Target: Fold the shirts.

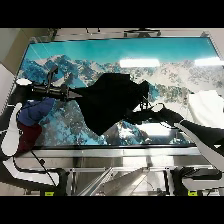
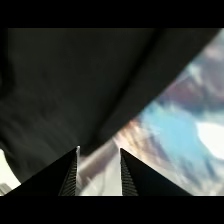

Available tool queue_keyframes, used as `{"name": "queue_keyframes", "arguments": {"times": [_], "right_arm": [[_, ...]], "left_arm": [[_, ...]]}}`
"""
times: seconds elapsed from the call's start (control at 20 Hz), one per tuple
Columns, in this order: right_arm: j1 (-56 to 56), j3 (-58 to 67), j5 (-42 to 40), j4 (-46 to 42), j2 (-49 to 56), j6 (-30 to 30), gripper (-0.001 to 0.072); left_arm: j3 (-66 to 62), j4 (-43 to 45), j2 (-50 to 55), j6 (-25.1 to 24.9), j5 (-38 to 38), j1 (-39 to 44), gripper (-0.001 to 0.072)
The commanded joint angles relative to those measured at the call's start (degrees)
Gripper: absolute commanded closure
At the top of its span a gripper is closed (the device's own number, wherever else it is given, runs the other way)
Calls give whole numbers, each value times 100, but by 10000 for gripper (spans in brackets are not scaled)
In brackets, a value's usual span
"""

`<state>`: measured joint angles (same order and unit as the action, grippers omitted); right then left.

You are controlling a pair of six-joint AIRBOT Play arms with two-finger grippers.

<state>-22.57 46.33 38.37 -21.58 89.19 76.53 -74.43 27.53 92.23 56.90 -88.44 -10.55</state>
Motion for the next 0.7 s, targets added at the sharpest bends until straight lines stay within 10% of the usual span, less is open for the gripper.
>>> {"name": "queue_keyframes", "arguments": {"times": [0.0, 0.2, 0.3, 0.45, 0.65], "right_arm": [[-118, -20, -396, 442, 227, -28, 389], [-195, 109, -402, 1325, 367, -859, 427], [-190, 232, -249, 1720, 367, -1447, 690], [-35, 494, 627, 1775, 203, -1849, 691], [824, 1045, 2697, 1808, -1082, -2052, 691]], "left_arm": [[-7, -15, -2, -98, 13, -7, 681], [-7, -15, -2, -157, 20, -7, 682], [-7, -24, -2, -195, 105, -7, 682], [-11, -424, -4, -203, -61, -101, 682], [-9, -3204, -282, -597, -1458, -258, 693]]}}
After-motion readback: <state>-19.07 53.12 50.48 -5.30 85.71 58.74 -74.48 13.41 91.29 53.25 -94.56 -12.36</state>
